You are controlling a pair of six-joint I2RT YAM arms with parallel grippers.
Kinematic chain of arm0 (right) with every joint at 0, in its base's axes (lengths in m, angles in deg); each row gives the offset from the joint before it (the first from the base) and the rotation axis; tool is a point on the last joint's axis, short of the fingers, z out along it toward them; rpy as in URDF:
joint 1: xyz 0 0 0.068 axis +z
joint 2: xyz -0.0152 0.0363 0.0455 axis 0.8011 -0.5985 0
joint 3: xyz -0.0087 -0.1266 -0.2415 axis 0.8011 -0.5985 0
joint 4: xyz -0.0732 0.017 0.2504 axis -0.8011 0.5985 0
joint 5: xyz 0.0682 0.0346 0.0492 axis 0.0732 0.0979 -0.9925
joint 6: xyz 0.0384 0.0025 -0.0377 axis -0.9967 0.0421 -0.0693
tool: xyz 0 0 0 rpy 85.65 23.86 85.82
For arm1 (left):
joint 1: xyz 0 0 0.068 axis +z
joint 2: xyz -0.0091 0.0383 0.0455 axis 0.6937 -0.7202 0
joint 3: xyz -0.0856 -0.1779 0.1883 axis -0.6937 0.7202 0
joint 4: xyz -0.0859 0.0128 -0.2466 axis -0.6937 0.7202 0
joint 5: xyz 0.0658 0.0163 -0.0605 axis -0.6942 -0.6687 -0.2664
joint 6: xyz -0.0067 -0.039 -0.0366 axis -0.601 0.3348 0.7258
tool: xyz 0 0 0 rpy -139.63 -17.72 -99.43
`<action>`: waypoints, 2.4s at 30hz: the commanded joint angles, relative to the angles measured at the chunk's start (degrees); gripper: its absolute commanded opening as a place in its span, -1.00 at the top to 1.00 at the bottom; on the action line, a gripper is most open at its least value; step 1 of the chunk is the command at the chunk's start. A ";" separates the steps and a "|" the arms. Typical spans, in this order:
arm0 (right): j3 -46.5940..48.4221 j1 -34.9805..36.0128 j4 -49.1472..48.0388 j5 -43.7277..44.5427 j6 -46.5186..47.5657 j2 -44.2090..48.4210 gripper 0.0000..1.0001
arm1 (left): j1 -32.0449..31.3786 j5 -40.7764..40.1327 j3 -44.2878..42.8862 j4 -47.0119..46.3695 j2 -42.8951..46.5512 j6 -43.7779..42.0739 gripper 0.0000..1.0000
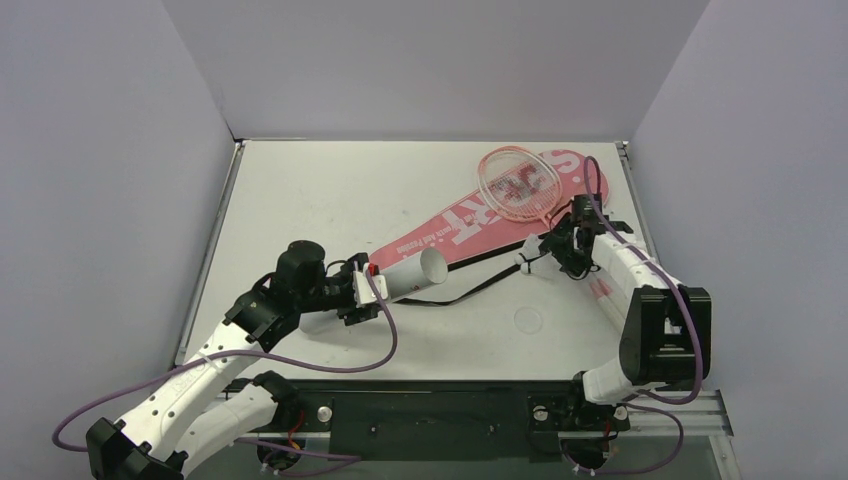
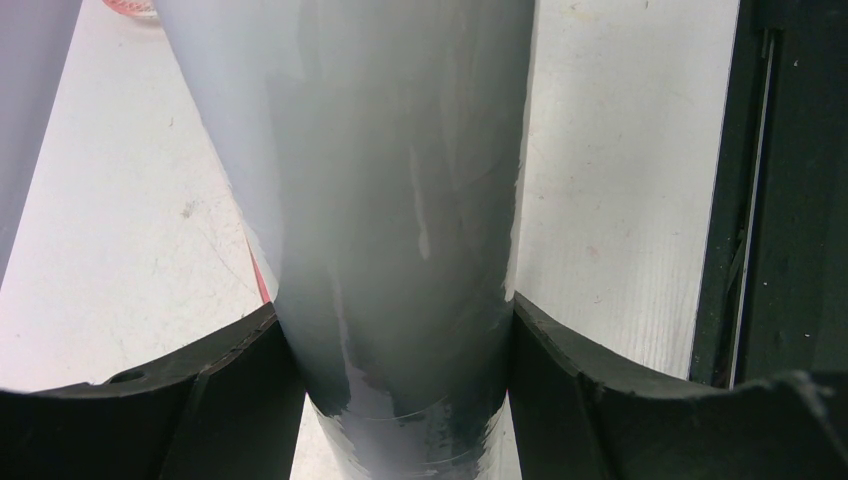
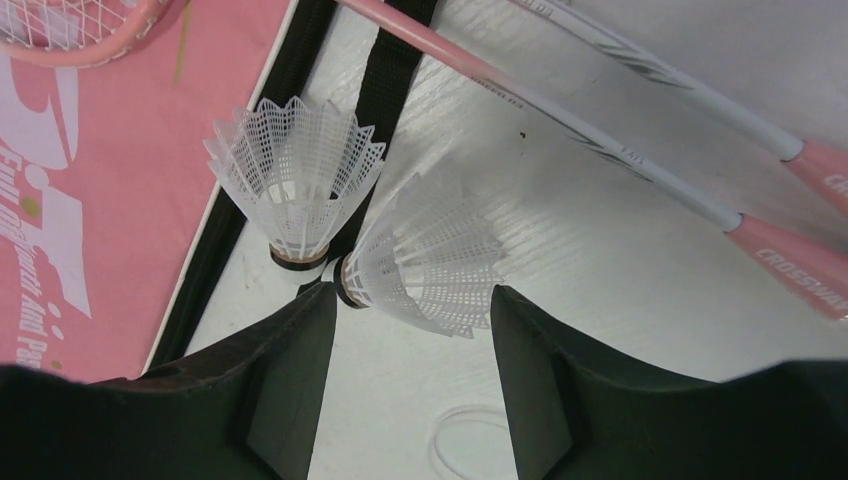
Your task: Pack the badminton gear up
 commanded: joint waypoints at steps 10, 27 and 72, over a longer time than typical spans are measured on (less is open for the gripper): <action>-7.55 -1.48 -8.10 -9.33 -4.84 1.54 -0.01 | 0.23 0.57 -1.56 -3.36 0.58 0.28 0.70; -9.30 -0.01 -5.88 -8.64 -4.52 8.23 1.00 | 0.22 0.87 -1.12 -3.18 0.77 -0.02 0.70; 34.26 43.24 20.19 -18.50 -1.49 16.59 1.00 | 0.17 0.24 -0.42 -4.58 -0.33 -1.12 0.70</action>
